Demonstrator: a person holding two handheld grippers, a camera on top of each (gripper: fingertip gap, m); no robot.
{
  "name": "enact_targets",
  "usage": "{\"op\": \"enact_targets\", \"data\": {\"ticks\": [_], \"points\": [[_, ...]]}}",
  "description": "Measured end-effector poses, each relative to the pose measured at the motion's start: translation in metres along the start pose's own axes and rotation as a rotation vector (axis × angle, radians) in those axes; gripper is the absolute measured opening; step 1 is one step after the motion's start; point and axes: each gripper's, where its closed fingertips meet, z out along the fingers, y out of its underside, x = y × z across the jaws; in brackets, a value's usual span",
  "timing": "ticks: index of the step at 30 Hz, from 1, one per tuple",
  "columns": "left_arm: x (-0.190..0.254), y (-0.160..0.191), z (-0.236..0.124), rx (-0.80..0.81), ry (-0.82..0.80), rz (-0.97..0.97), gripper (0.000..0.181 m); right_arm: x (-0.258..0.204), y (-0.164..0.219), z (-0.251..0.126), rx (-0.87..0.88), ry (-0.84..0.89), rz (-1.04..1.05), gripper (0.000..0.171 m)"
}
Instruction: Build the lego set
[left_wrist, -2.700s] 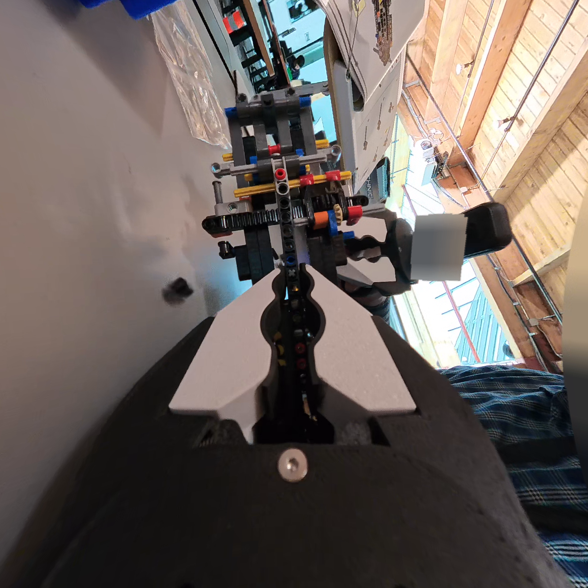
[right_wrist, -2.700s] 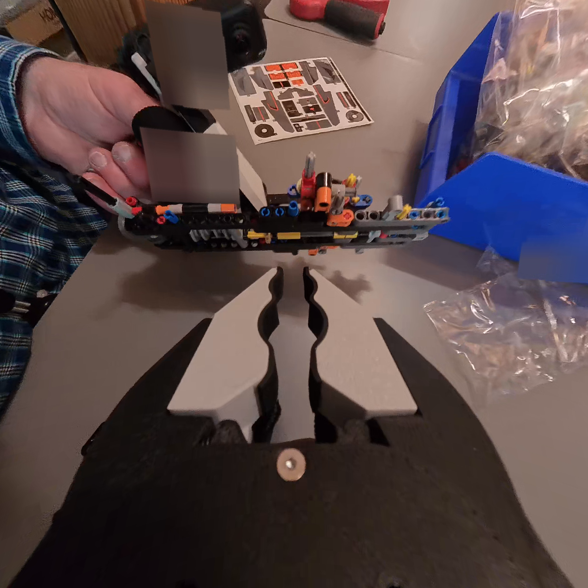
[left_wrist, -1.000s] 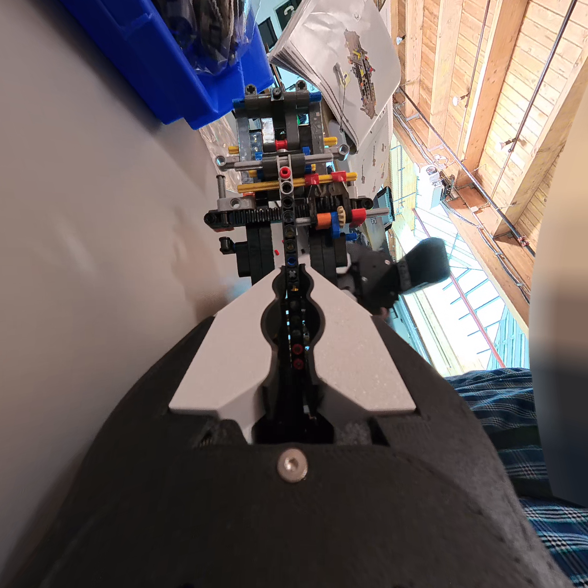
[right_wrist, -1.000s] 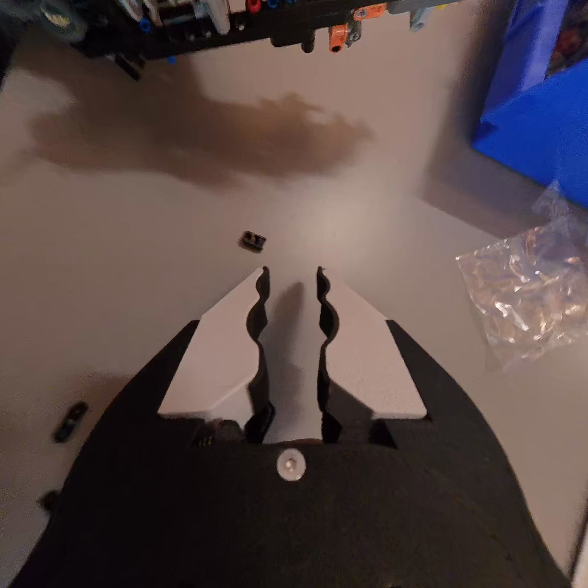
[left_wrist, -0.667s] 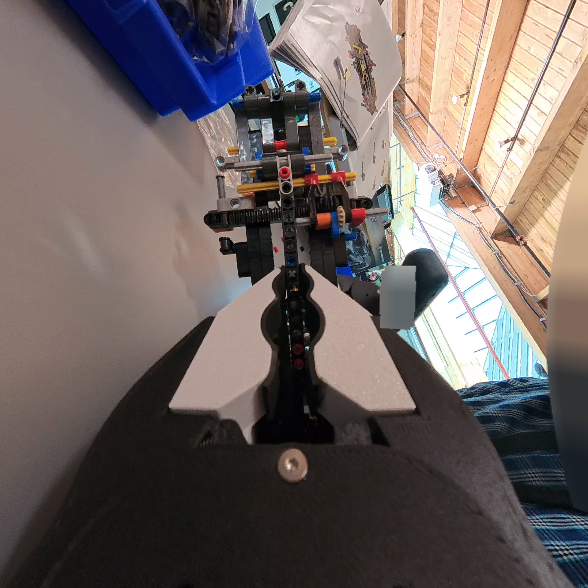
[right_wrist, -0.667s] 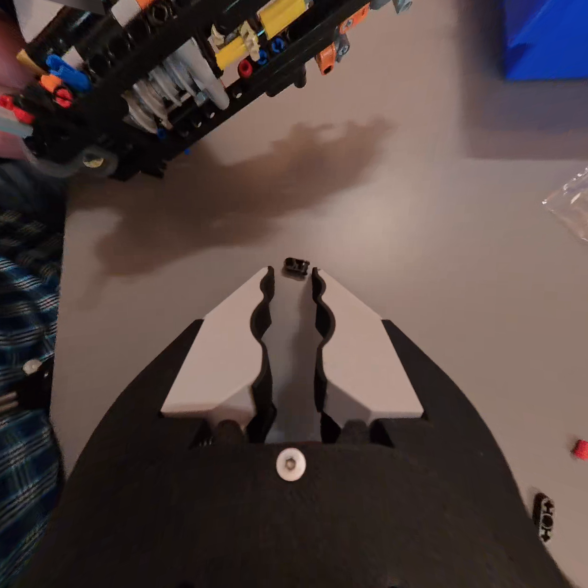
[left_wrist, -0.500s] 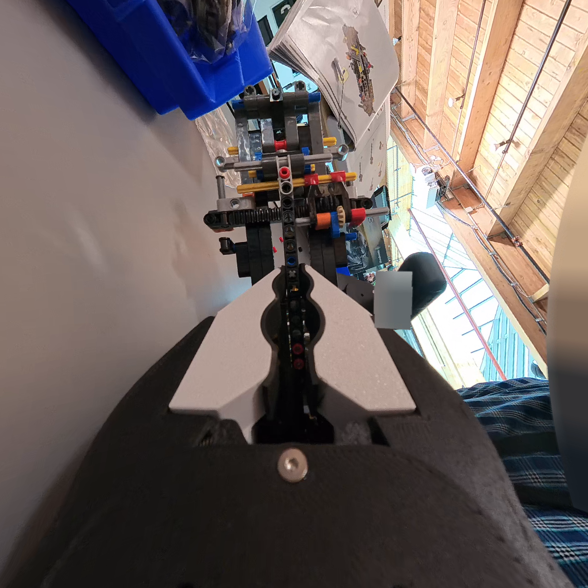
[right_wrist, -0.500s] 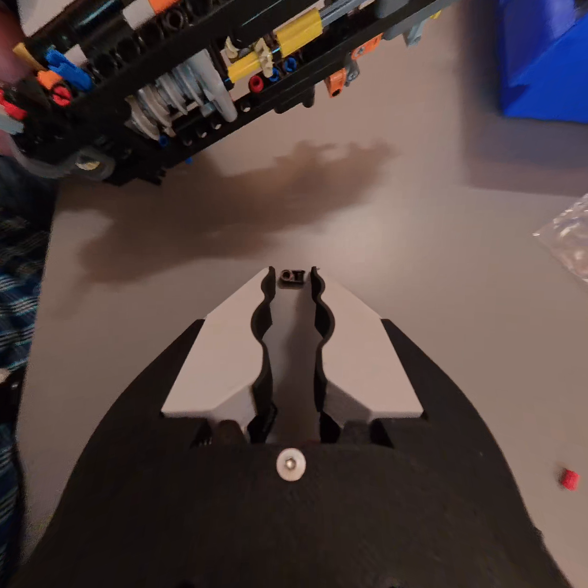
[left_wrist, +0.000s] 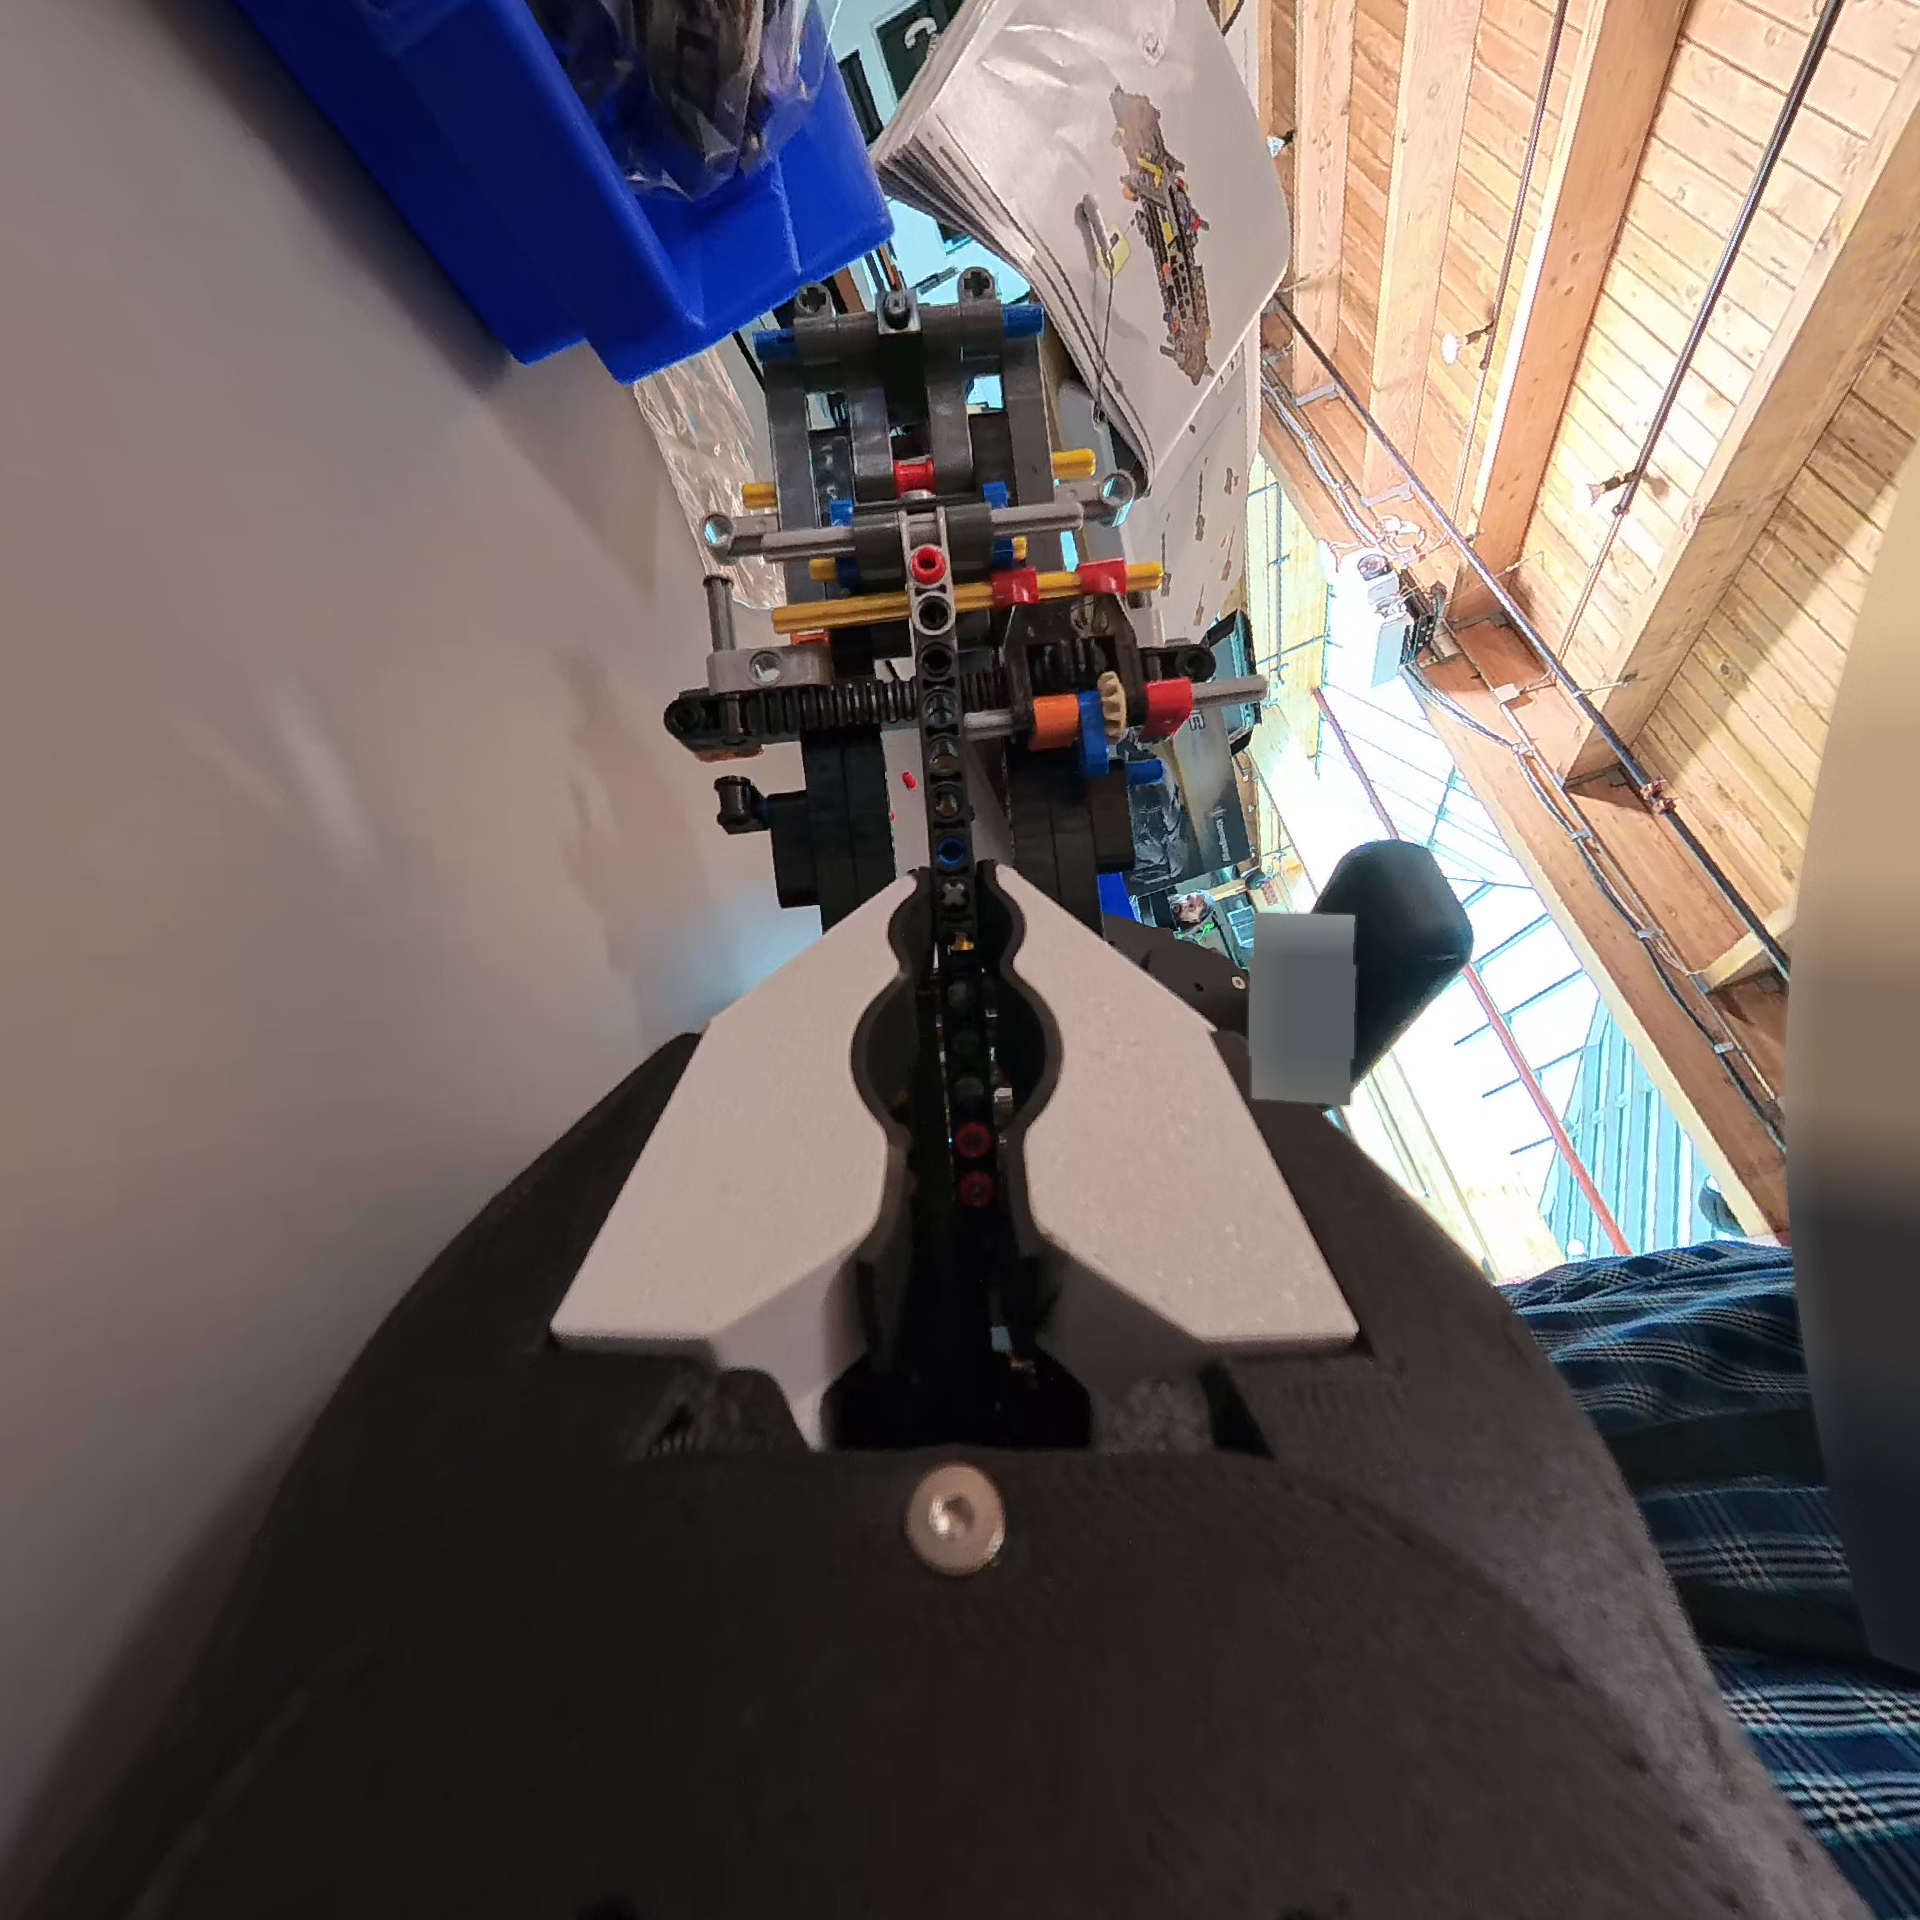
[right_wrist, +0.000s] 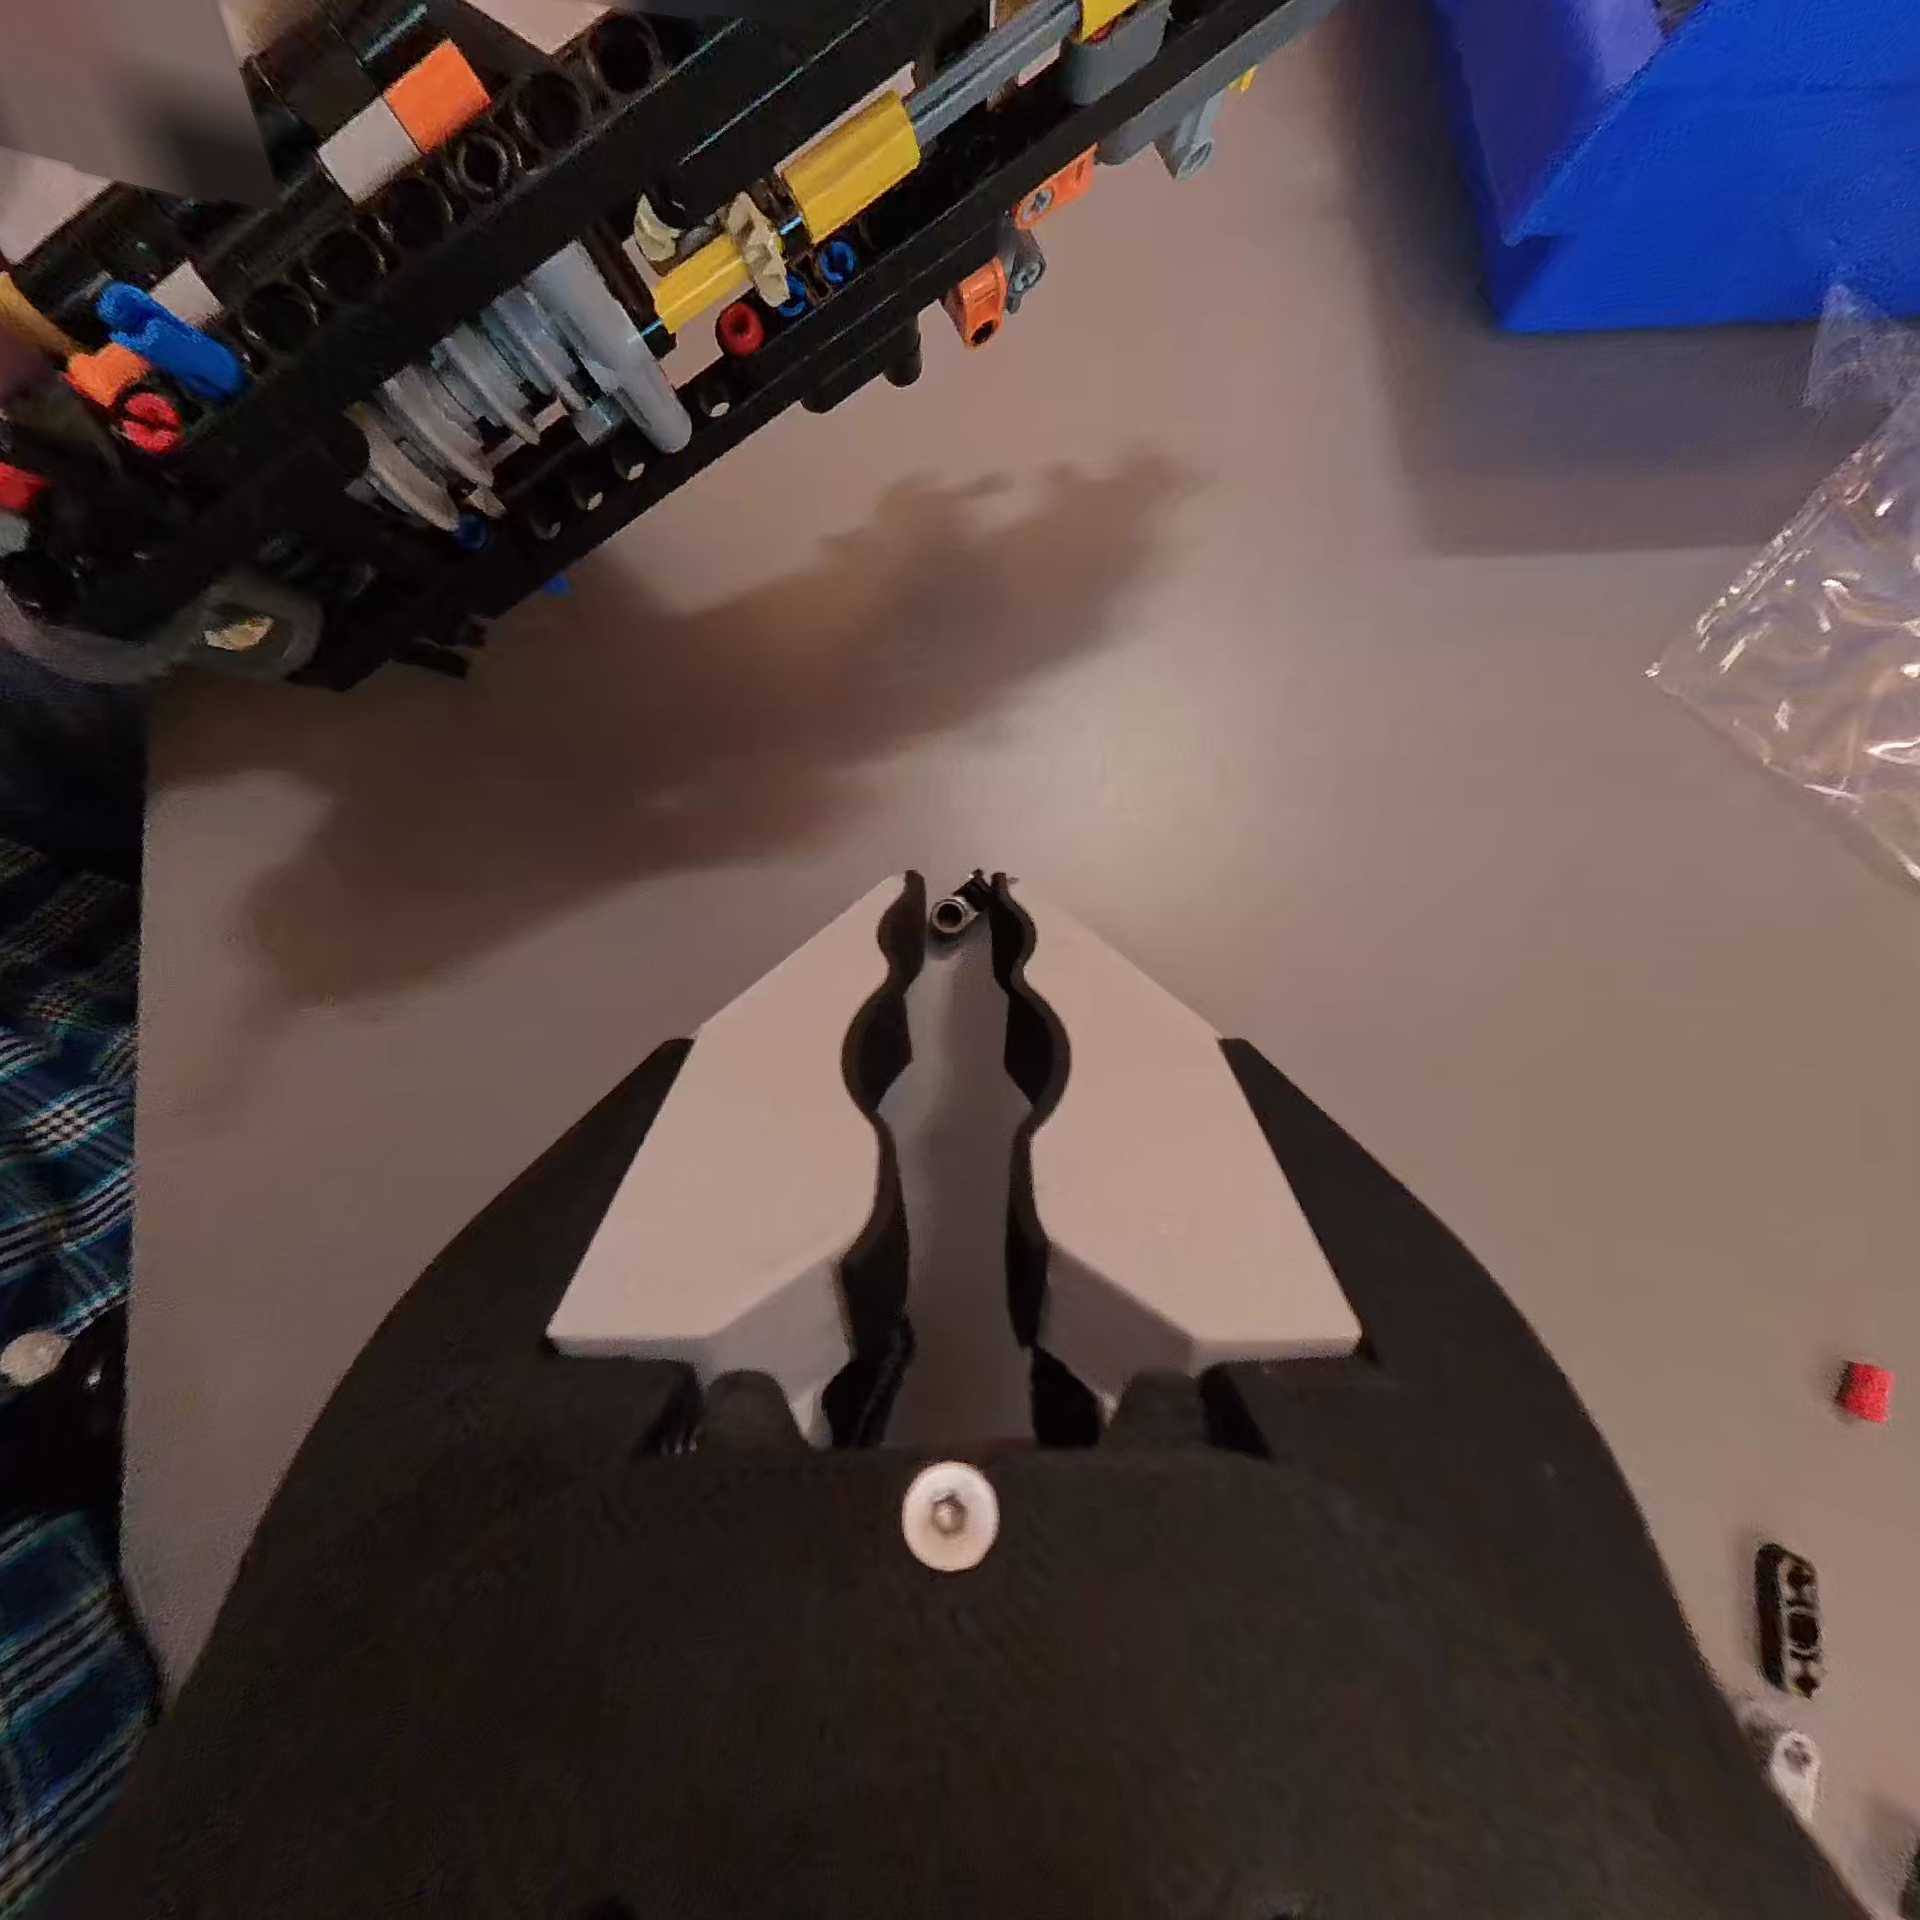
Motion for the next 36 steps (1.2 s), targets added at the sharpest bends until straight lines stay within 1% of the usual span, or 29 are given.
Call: {"op": "enact_targets", "data": {"ticks": [1,3,5,8,9,11,15,17,21,22,24,26,28,36], "points": [[0.0,0.0,0.0,0.001,0.001,-0.001,0.006,0.001,0.0,0.001,-0.001,0.011,-0.011,0.004],[0.0,0.0,0.0,0.001,0.001,-0.002,0.006,0.002,-0.001,0.0,-0.001,0.007,-0.011,0.002],[0.0,0.0,0.001,-0.001,0.004,-0.002,0.006,0.001,-0.001,-0.002,0.01,0.006,-0.032,0.006],[0.0,0.001,0.002,-0.005,0.006,-0.005,0.006,0.001,0.002,-0.005,0.005,0.015,-0.026,0.019],[0.0,0.001,0.002,-0.004,0.006,-0.007,0.005,0.001,0.004,-0.004,0.005,0.015,-0.022,0.019],[0.0,0.002,0.002,-0.006,0.006,-0.007,0.006,0.0,0.006,-0.002,0.0,0.004,-0.012,0.016],[0.0,0.002,0.003,-0.007,0.004,-0.006,0.006,0.0,0.005,0.0,-0.002,-0.003,-0.036,0.004],[0.0,0.002,0.003,-0.005,0.004,-0.009,0.006,0.002,-0.005,-0.006,0.052,-0.012,-0.044,0.004],[0.001,0.005,0.006,-0.008,0.016,-0.027,0.006,0.008,-0.053,-0.035,0.271,-0.055,-0.085,0.004],[0.002,0.007,0.008,-0.012,0.022,-0.033,0.006,0.009,-0.065,-0.042,0.314,-0.079,-0.091,0.004],[0.002,0.01,0.01,-0.019,0.034,-0.046,0.006,-0.002,-0.086,-0.052,0.404,-0.182,-0.143,0.004],[0.003,0.013,0.012,-0.025,0.044,-0.058,0.006,-0.006,-0.097,-0.055,0.436,-0.204,-0.226,0.004],[0.004,0.014,0.013,-0.025,0.046,-0.063,0.006,-0.005,-0.105,-0.054,0.459,-0.208,-0.266,0.004],[0.003,0.013,0.014,-0.023,0.048,-0.079,0.005,-0.008,-0.112,-0.059,0.489,-0.27,-0.359,0.004]]}}
